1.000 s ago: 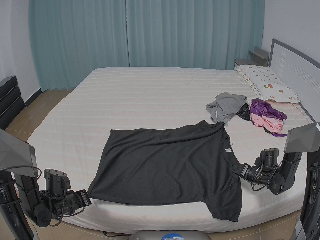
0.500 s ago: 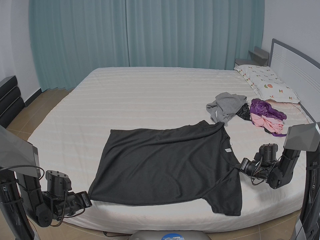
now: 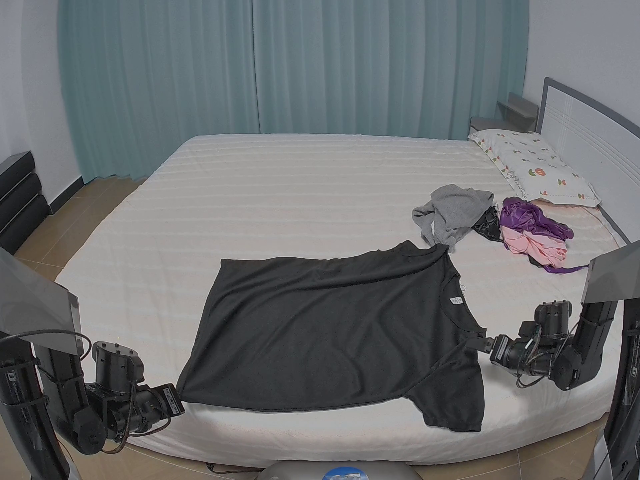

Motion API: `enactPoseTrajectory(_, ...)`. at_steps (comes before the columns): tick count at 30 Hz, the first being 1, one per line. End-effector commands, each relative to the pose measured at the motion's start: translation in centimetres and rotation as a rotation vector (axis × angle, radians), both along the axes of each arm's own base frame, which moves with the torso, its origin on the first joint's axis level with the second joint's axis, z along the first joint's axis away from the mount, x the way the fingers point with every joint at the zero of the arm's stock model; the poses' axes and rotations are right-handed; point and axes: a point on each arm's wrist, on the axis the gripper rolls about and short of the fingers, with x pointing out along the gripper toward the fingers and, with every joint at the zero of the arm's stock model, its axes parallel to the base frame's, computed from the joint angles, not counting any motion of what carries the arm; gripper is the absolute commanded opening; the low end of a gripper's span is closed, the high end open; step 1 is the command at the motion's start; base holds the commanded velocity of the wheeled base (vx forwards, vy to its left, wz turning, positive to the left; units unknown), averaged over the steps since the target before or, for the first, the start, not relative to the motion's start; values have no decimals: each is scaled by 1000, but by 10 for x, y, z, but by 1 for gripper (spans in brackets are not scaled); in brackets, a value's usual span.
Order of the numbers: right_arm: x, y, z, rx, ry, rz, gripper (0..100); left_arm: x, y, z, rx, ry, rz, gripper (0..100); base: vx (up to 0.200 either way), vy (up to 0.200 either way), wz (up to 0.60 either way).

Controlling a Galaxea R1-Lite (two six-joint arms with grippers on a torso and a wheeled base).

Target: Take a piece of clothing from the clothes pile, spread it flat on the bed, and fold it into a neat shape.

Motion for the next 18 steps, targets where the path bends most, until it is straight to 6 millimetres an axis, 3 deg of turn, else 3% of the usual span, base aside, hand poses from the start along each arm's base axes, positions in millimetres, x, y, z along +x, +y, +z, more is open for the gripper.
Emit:
enactPoseTrajectory(1, -34, -4, 5, -20, 7, 66, 100, -3, 1, -1, 3, 16, -1, 0, 0, 0, 0)
enactPoseTrajectory(6, -50, 3, -5, -23, 18, 137, 100, -3, 1, -1, 3, 16, -1, 0, 0, 0, 0)
enactPoseTrajectory(18, -52, 21, -17, -43, 45, 223, 100, -3, 2, -2, 4, 20, 5, 0, 0, 0, 0)
